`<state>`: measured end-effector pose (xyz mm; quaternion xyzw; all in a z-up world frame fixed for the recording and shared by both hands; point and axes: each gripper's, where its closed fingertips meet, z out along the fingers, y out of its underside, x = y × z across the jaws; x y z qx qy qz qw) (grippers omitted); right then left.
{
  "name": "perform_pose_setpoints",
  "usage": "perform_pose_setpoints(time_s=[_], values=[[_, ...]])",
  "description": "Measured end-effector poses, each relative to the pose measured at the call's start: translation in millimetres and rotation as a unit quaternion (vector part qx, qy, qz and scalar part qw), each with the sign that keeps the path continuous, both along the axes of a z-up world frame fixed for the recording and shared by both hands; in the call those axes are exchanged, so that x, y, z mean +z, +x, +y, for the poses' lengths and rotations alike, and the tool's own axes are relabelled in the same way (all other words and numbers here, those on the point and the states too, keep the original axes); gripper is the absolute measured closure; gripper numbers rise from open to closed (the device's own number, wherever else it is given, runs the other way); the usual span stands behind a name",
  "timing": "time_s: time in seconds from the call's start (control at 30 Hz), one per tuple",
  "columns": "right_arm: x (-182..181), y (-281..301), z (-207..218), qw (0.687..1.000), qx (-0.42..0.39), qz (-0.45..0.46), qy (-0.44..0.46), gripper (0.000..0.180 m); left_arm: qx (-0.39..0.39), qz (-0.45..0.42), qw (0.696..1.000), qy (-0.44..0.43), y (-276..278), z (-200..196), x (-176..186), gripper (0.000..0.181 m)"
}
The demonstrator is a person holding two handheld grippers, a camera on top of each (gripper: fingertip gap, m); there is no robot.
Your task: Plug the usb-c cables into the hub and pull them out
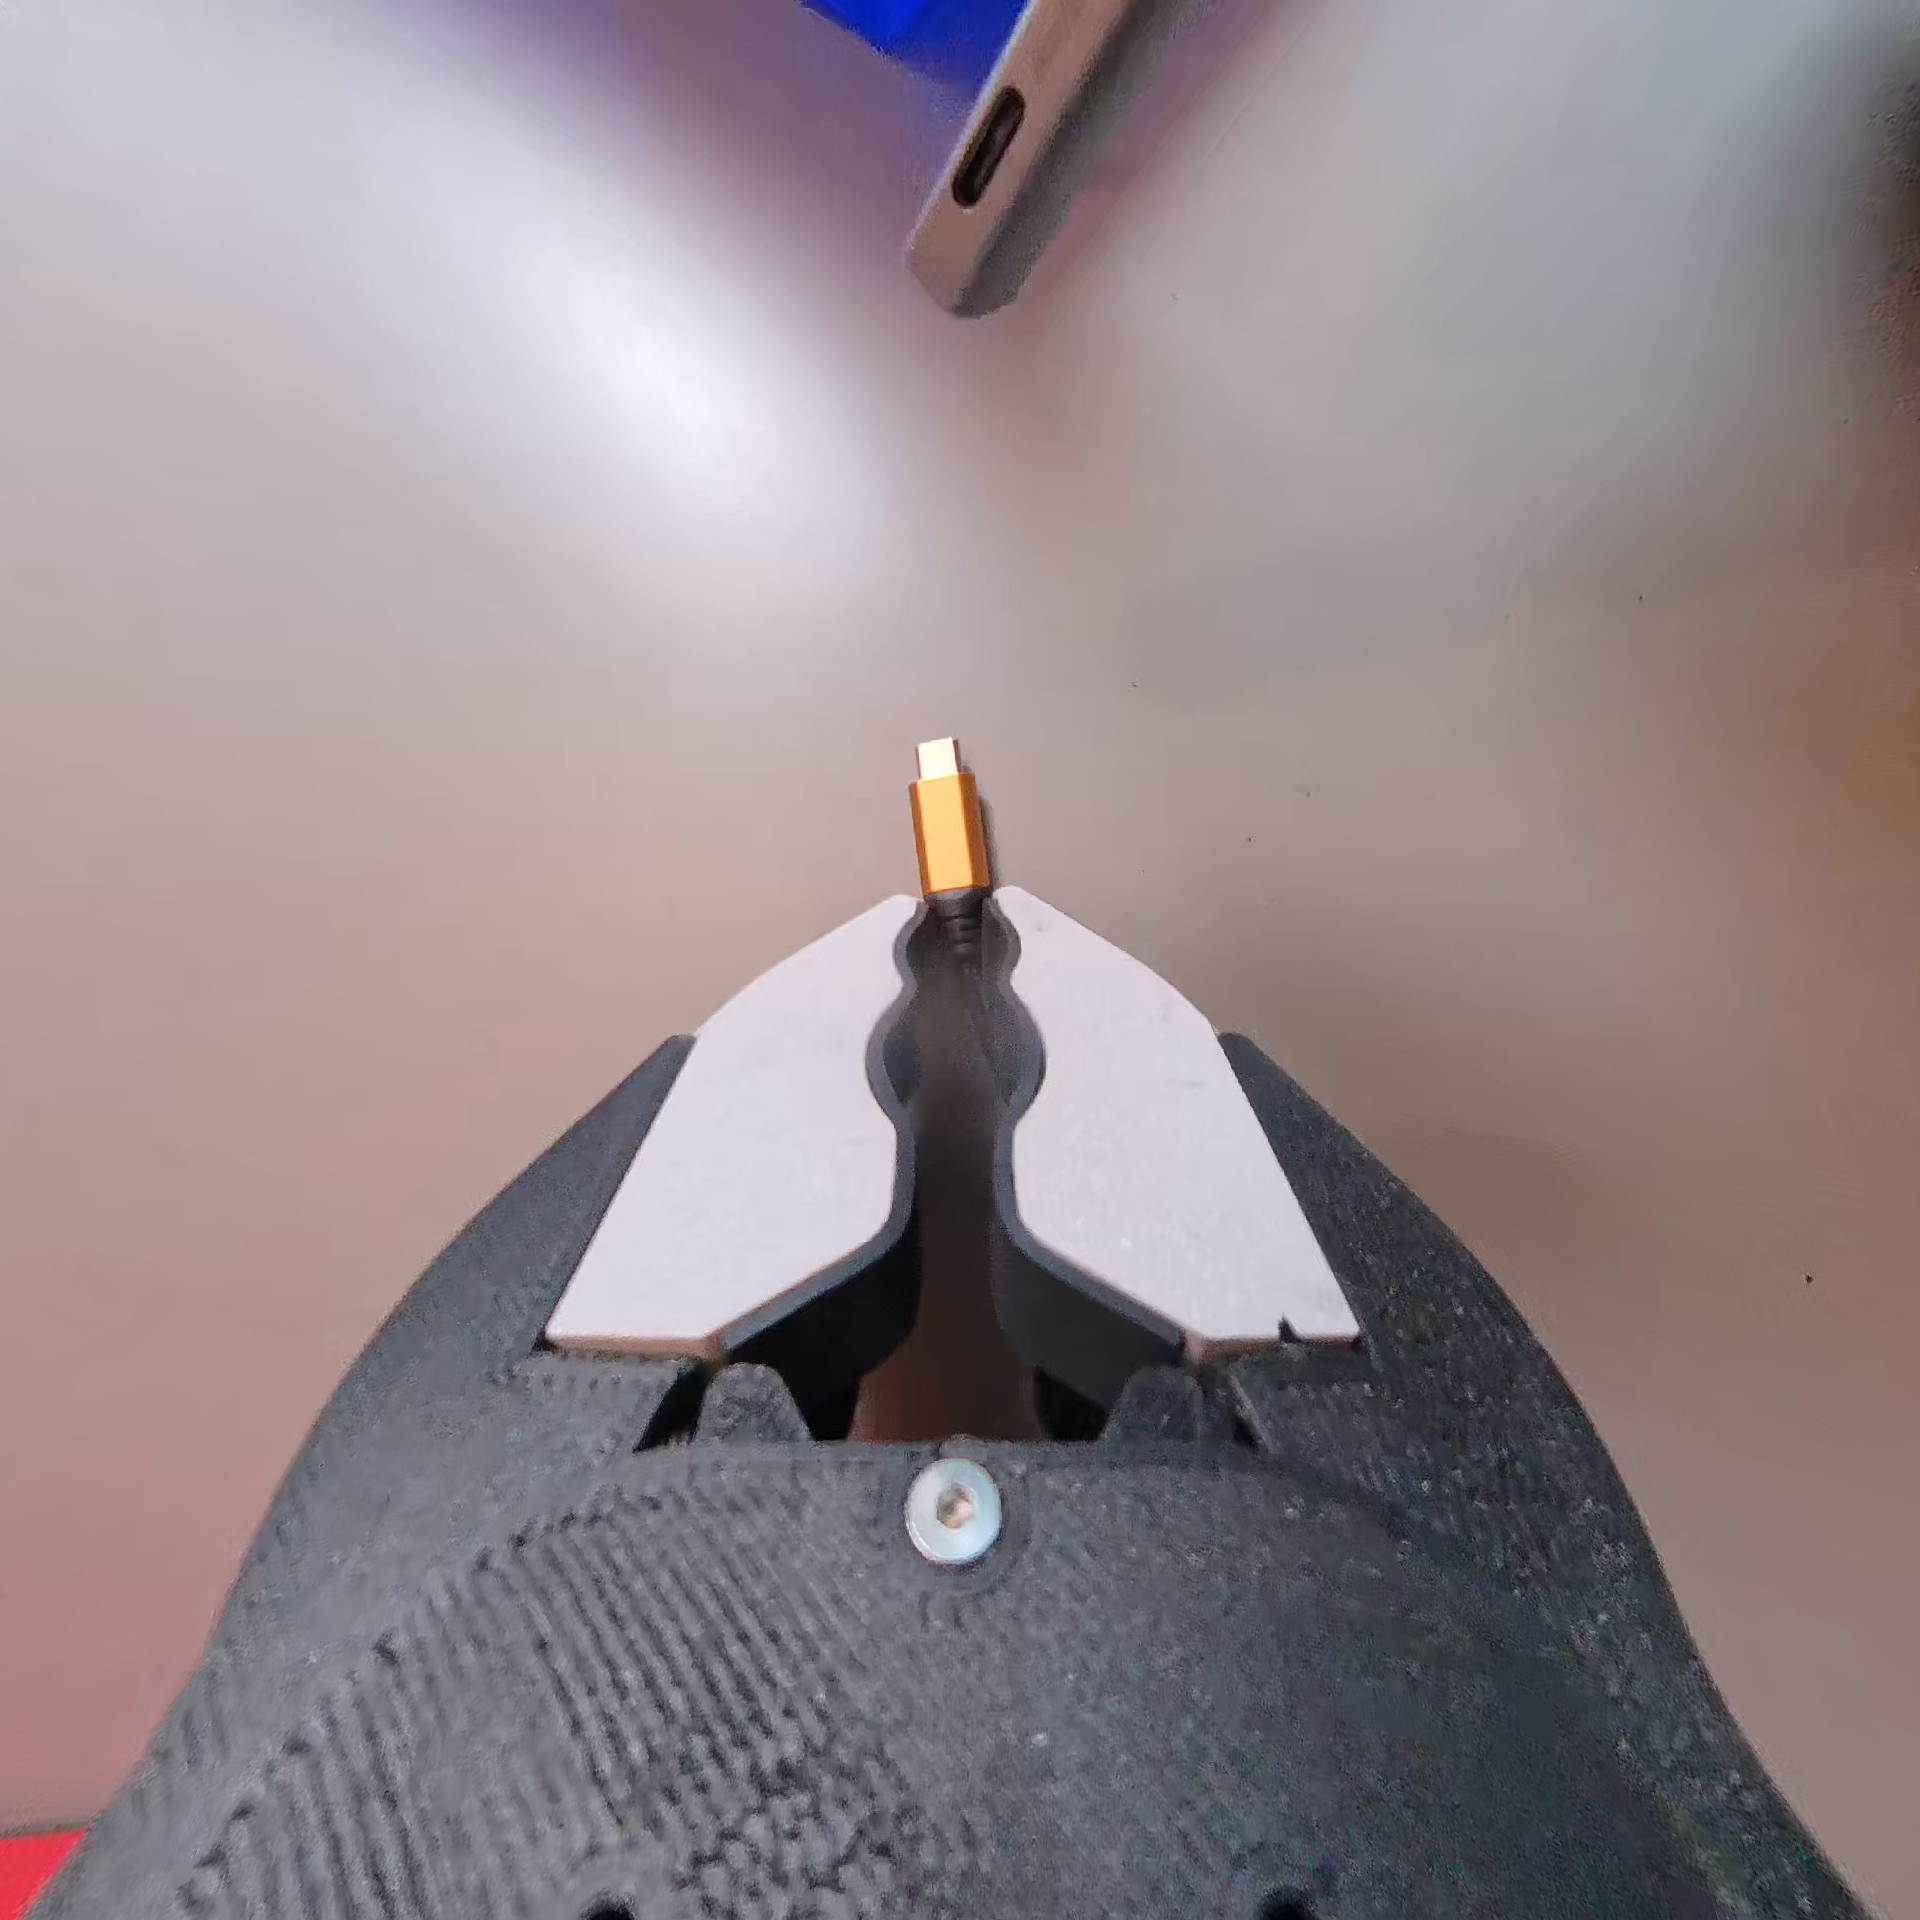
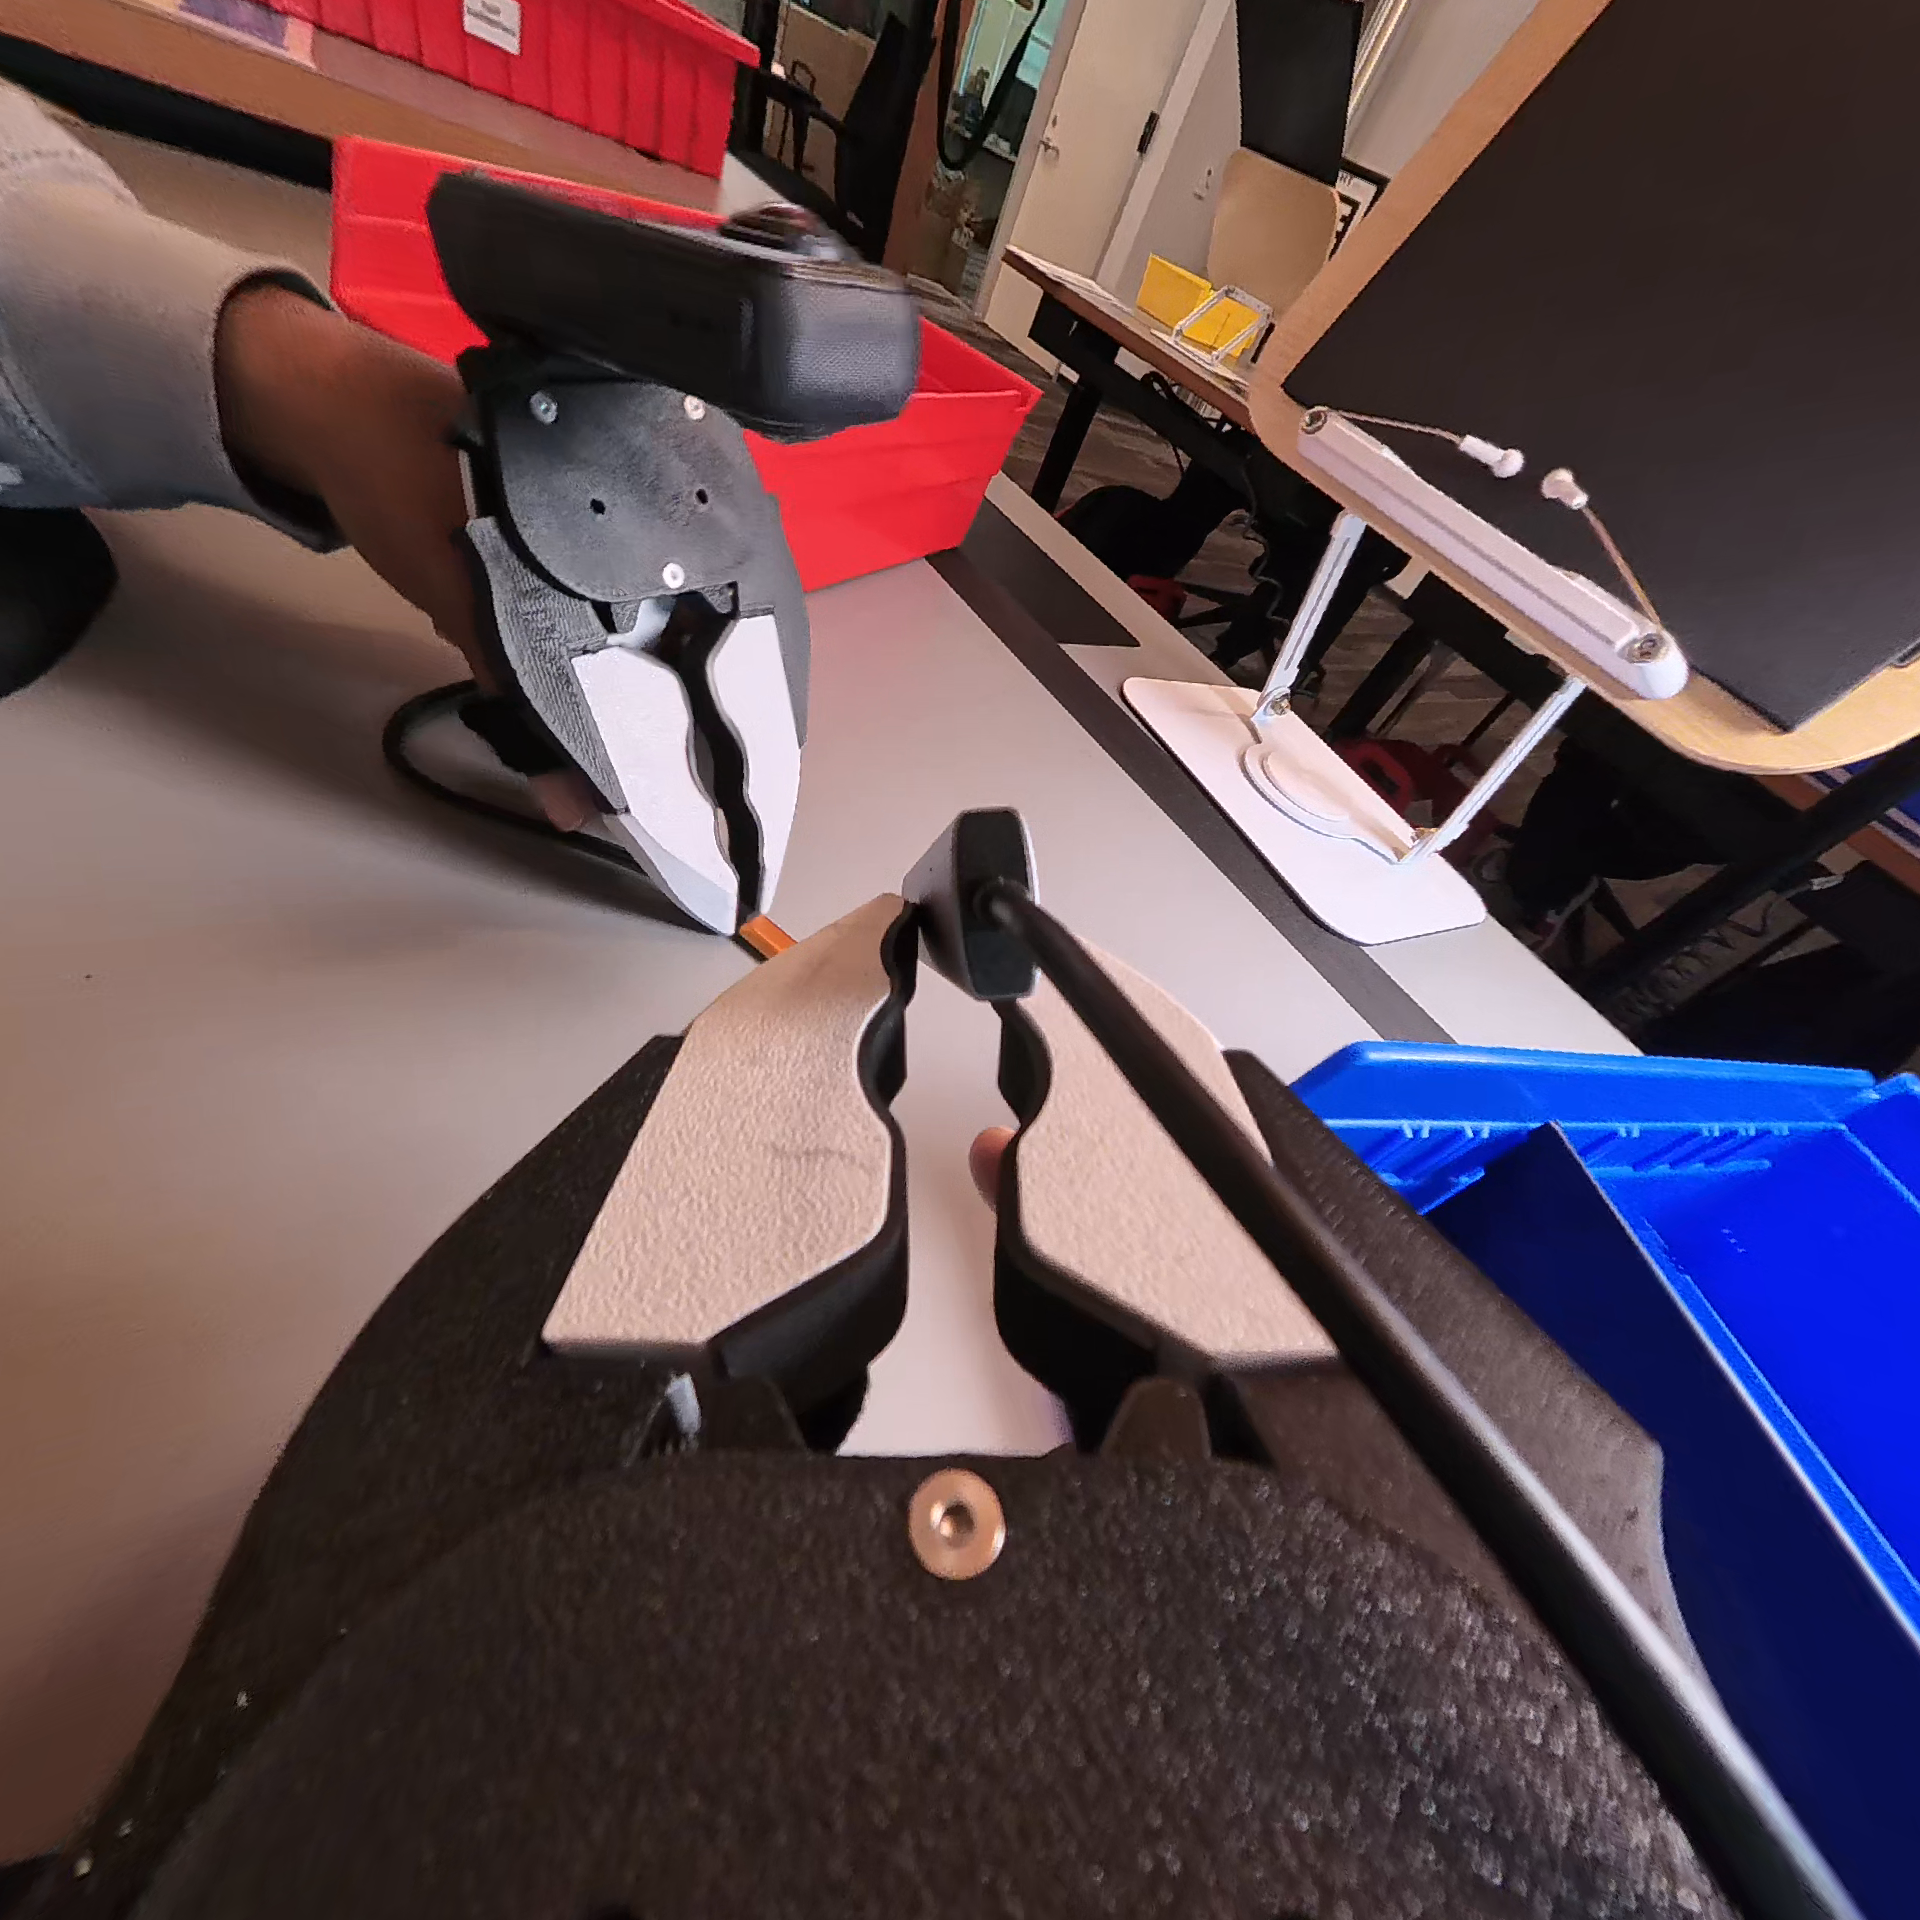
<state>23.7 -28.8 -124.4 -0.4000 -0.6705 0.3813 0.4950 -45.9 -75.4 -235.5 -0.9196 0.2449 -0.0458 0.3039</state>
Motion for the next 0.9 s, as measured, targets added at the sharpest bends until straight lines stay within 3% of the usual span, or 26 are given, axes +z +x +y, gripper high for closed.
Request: perform_pose_setpoints(time_s=[0.03, 0.1, 0.27, 0.37, 0.6, 0.9], values=[[-1.4, 0.3, -0.5, 1.0, 0.002, -0.001, 0.01, 0.168, 0.002, 0.0, 1.0, -0.01, 0.0, -0.3, 0.0, 0.172], [-4.7, 1.8, -3.4, 0.999, 0.013, -0.002, 0.042, 0.168, -0.008, -0.032, 0.999, -0.022, 5.0, -4.5, 1.0, 0.172], [-14.9, 4.7, -17.2, 0.986, 0.045, -0.008, 0.163, 0.168, -0.03, -0.261, 0.964, -0.035, 30.8, -27.2, 40.9, 0.173], [-21.7, 3.5, -30.8, 0.973, 0.066, -0.005, 0.221, 0.168, -0.054, -0.309, 0.949, -0.024, 41.9, -39.6, 61.1, 0.173], [-44.5, -2.7, -51.2, 0.941, 0.092, -0.014, 0.326, 0.169, -0.072, -0.27, 0.96, -0.033, 51.5, -47.8, 59.0, 0.173], [-53.1, -3.4, -66.7, 0.922, 0.109, -0.012, 0.371, 0.17, -0.06, -0.239, 0.968, -0.052, 48.1, -47.1, 44.2, 0.173]])
